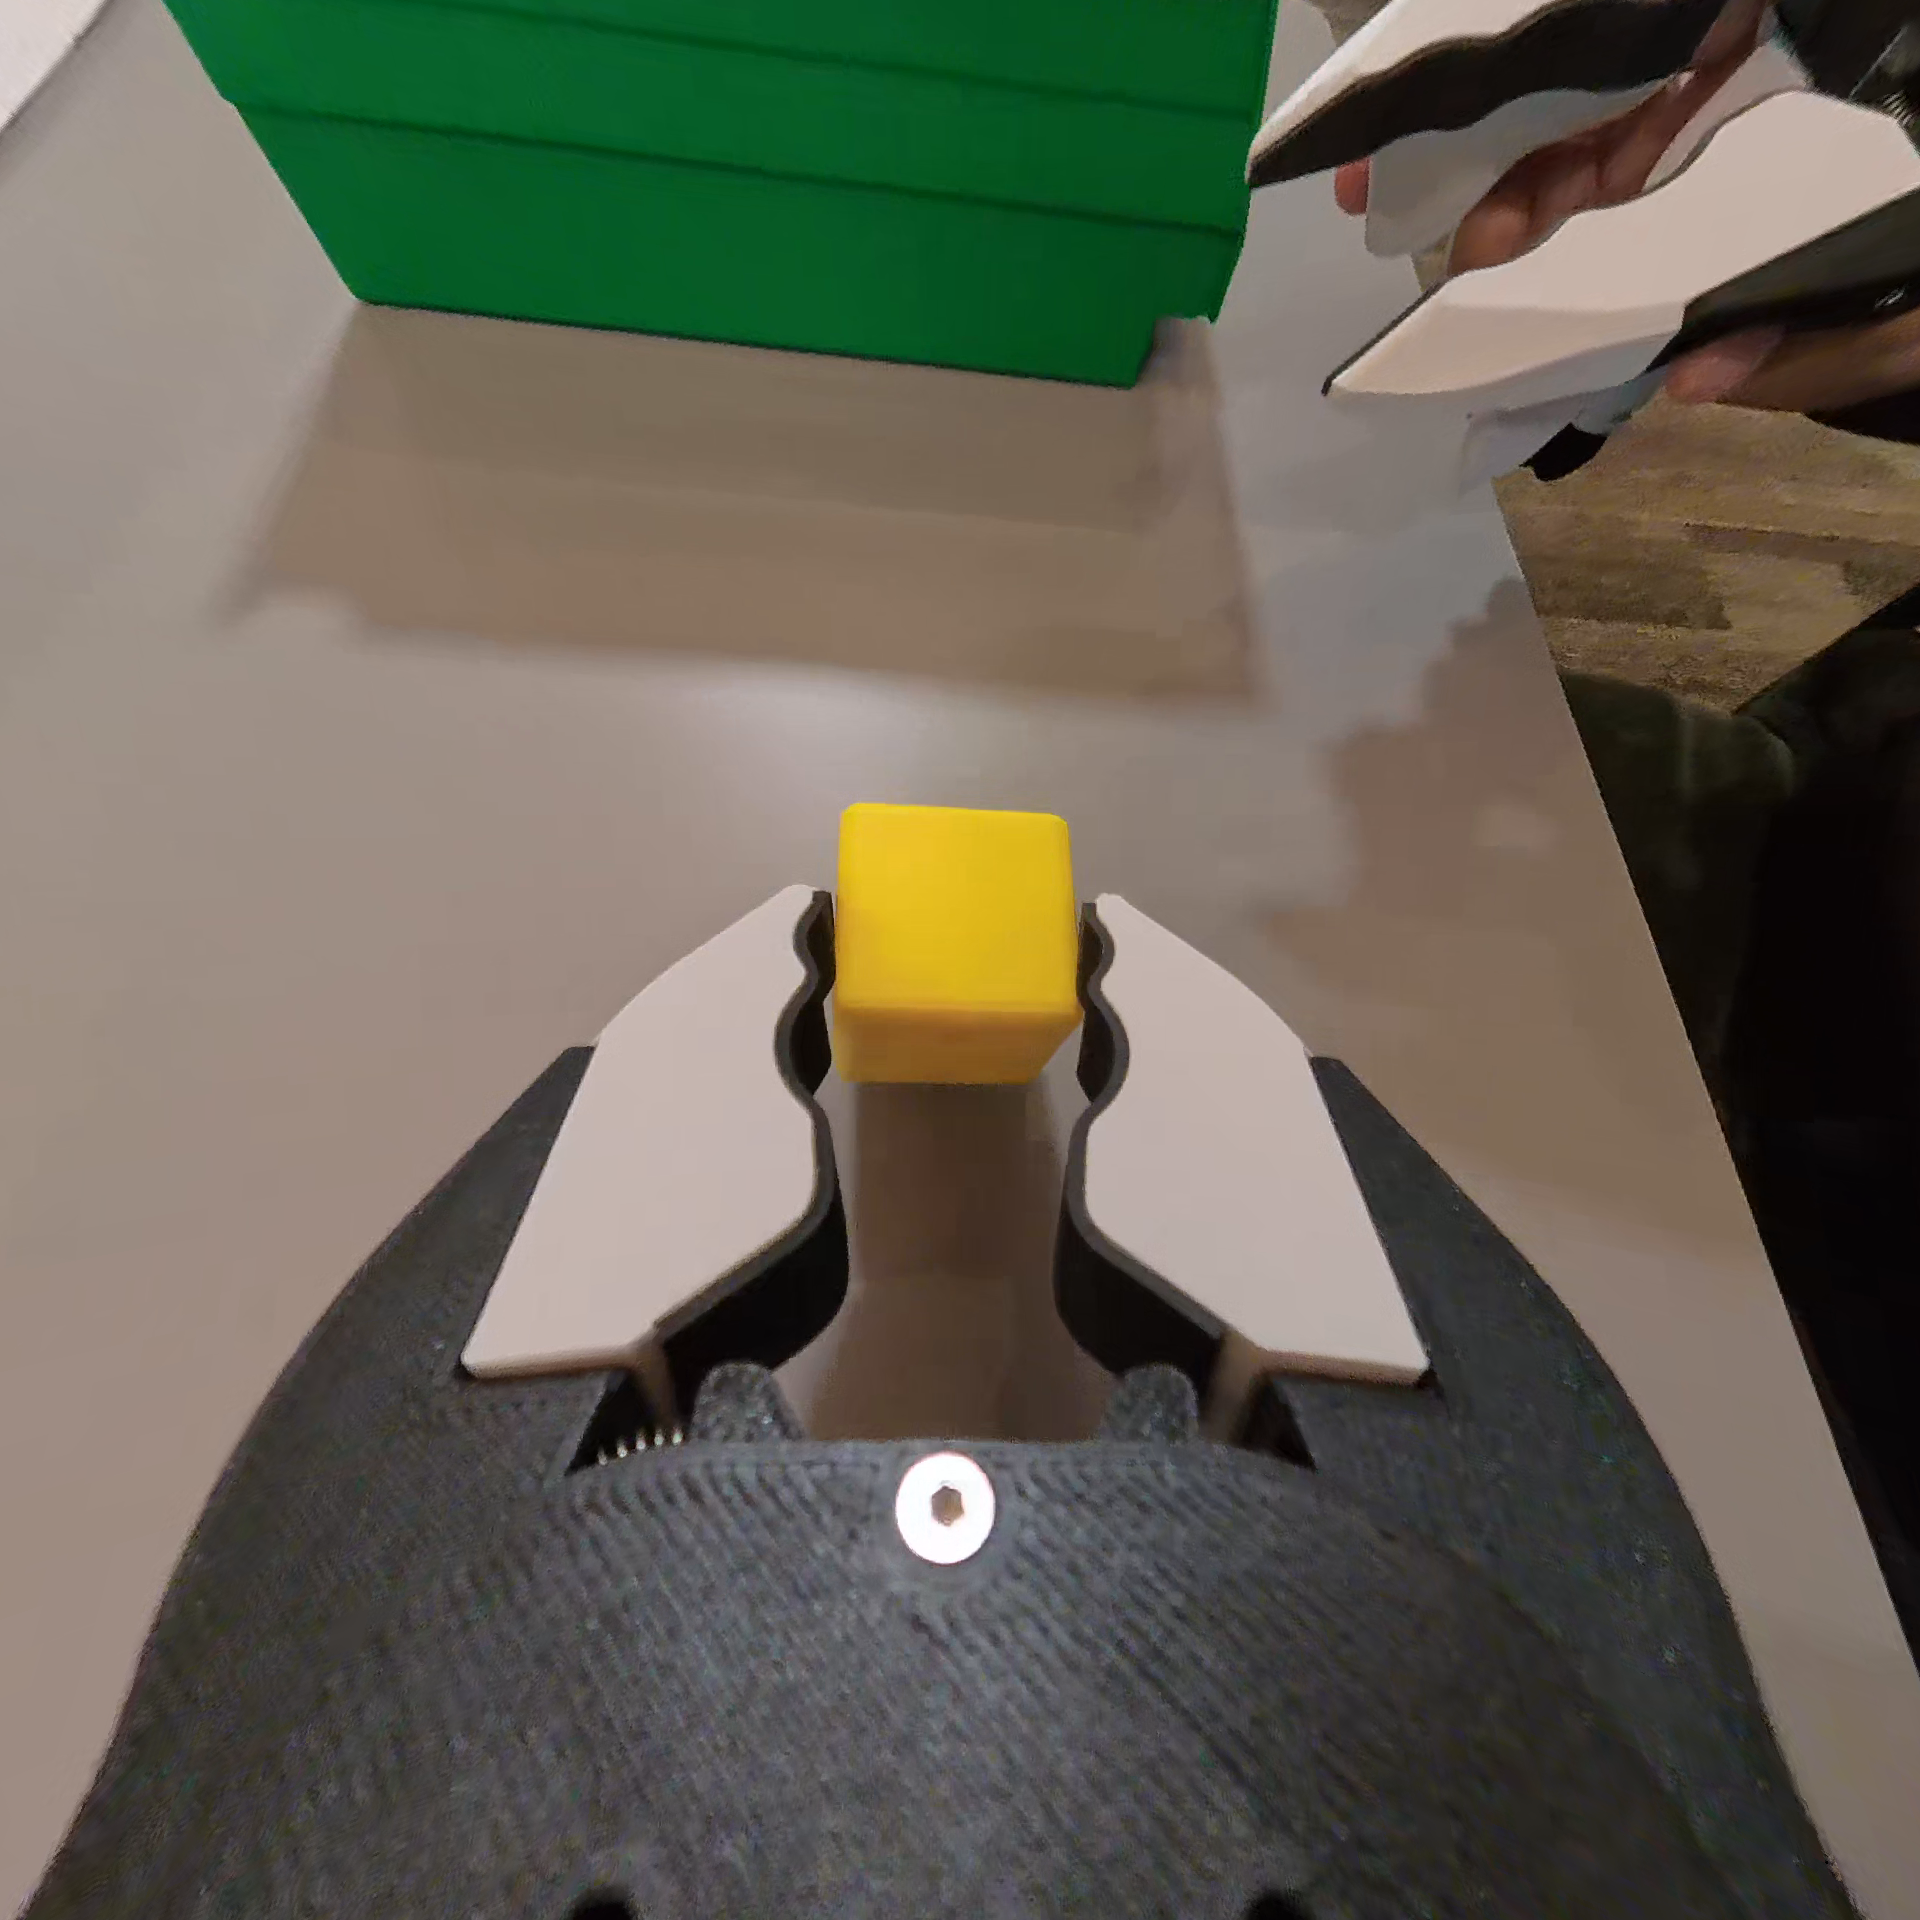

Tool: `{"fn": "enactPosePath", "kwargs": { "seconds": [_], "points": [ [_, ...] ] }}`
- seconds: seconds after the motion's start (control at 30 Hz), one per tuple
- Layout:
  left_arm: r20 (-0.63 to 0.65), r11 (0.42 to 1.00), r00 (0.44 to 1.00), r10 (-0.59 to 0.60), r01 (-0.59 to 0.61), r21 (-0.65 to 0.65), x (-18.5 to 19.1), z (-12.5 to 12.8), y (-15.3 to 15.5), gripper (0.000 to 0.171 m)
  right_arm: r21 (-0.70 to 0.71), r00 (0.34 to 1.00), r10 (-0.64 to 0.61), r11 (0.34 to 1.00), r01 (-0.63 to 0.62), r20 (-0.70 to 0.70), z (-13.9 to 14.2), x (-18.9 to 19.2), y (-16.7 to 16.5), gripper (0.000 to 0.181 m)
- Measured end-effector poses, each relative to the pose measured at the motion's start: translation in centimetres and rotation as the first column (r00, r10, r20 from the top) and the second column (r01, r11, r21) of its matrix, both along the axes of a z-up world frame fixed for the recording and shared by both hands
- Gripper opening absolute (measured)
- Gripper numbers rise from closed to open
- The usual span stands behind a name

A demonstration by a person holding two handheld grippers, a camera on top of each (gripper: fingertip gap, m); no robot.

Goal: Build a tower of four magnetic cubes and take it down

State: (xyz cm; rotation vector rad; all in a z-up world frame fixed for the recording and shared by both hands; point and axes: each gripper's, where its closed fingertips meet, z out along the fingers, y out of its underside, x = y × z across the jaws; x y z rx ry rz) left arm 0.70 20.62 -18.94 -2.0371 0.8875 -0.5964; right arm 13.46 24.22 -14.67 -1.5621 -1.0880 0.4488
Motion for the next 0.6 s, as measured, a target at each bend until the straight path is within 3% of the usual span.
{"fn": "enactPosePath", "kwargs": {
  "seconds": [0.23,0.4,0.6],
  "points": [
    [0.019,0.999,1.000,-0.008,0.009,-0.054,-0.1,-1.5,-0.2,0.045,-0.004,1.000,0.019,1.000,-0.019,0.008,-0.3,-0.4,-0.3,0.048],
    [0.008,0.999,0.999,0.046,-0.046,-0.019,-0.3,-1.7,0.4,0.046,-0.011,1.000,0.023,1.000,-0.023,0.007,-0.3,-0.5,-0.3,0.048],
    [-0.055,0.995,0.994,0.092,-0.093,-0.023,-1.2,-2.4,0.7,0.056,-0.015,1.000,0.024,1.000,-0.024,0.006,-0.4,-0.5,-0.2,0.048]
  ]
}}
